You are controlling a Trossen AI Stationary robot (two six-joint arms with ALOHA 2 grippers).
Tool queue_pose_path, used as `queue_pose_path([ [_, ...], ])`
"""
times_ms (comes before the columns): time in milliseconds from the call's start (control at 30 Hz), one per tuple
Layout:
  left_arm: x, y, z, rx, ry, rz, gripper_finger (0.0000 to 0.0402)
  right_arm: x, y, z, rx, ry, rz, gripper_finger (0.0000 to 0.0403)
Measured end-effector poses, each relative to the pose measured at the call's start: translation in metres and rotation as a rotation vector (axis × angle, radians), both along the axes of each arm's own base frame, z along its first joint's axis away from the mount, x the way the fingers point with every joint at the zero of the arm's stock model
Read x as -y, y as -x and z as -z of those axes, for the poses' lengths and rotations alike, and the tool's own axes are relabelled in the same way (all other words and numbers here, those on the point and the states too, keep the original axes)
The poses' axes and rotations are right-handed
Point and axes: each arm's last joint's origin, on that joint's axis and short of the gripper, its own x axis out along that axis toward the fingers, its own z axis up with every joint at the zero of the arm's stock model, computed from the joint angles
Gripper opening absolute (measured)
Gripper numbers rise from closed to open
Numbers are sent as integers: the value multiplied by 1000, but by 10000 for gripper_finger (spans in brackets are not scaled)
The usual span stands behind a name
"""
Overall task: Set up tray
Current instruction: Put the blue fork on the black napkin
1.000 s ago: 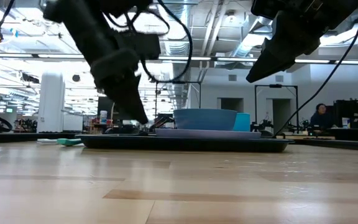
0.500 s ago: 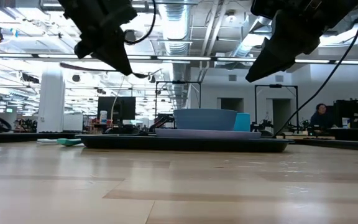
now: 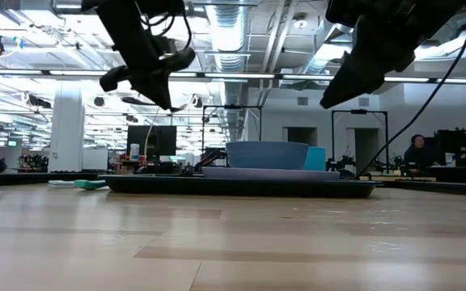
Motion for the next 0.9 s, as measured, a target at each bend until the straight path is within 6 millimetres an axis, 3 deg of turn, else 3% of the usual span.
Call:
queue_pose_path([
  [167, -14, -8, 11, 56, 21, -110, 0, 2, -1, 0, 1, 1, 9, 129],
  [500, -40, -25, 71, -42, 108, -285, 0, 3, 0, 1, -13, -10, 25, 129],
  [900, -59, -26, 86, -44, 135, -356, 0, 3, 1, 2, -22, -8, 28, 129],
])
